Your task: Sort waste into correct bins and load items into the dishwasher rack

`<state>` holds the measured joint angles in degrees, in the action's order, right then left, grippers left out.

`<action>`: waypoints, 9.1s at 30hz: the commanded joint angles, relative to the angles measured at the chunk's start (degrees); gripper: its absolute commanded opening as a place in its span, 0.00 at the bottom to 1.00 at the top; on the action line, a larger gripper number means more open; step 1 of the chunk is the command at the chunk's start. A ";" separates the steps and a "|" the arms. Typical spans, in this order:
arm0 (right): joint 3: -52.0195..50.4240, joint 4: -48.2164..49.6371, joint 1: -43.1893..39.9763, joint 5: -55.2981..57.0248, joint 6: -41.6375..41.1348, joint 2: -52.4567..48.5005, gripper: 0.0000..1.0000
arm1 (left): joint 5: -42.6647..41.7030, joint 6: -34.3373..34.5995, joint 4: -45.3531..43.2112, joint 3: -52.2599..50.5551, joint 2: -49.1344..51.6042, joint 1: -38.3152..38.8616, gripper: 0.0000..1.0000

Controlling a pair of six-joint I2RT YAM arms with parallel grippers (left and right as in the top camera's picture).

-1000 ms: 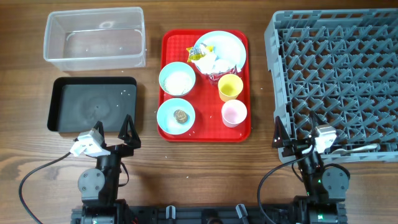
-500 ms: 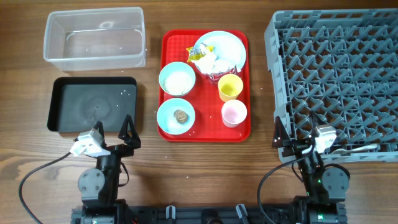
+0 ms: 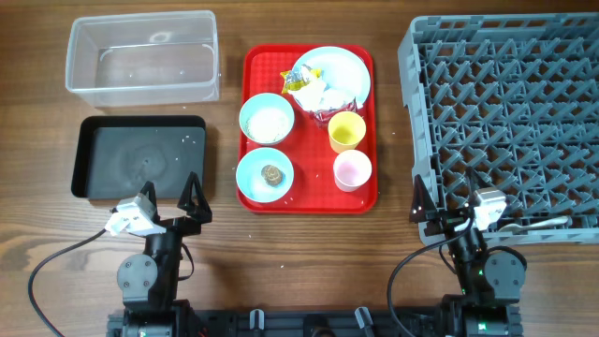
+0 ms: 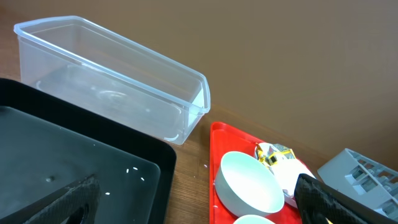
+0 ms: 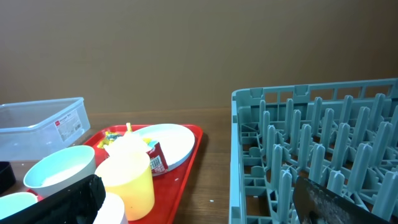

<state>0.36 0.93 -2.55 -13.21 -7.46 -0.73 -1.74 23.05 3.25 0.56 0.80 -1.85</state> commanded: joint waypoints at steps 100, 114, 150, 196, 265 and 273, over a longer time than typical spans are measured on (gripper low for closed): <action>69.31 -39.36 0.28 -12.50 4.37 -77.55 1.00 | -5.75 -23.04 30.14 101.39 113.92 -0.55 1.00; 69.31 -41.72 0.28 -12.48 4.46 -77.55 1.00 | -7.61 -24.28 17.53 101.39 127.64 24.35 0.99; 69.31 -42.14 0.28 -10.49 4.50 -77.55 1.00 | 2.25 -27.32 29.11 101.46 116.65 -4.11 1.00; 69.31 -42.56 0.28 -10.49 4.33 -77.55 1.00 | -24.65 -58.60 37.68 101.46 130.62 26.03 0.04; 69.31 -43.65 0.28 -10.69 1.31 -77.55 1.00 | -3.56 -9.07 63.60 84.00 93.50 31.01 0.04; 69.29 -43.67 0.28 -10.67 1.31 -77.61 1.00 | -22.10 -19.39 55.15 81.66 93.29 -5.88 0.04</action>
<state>69.25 -42.81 -2.50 -24.32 -5.80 -78.13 -9.32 10.57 62.24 83.64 92.58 3.44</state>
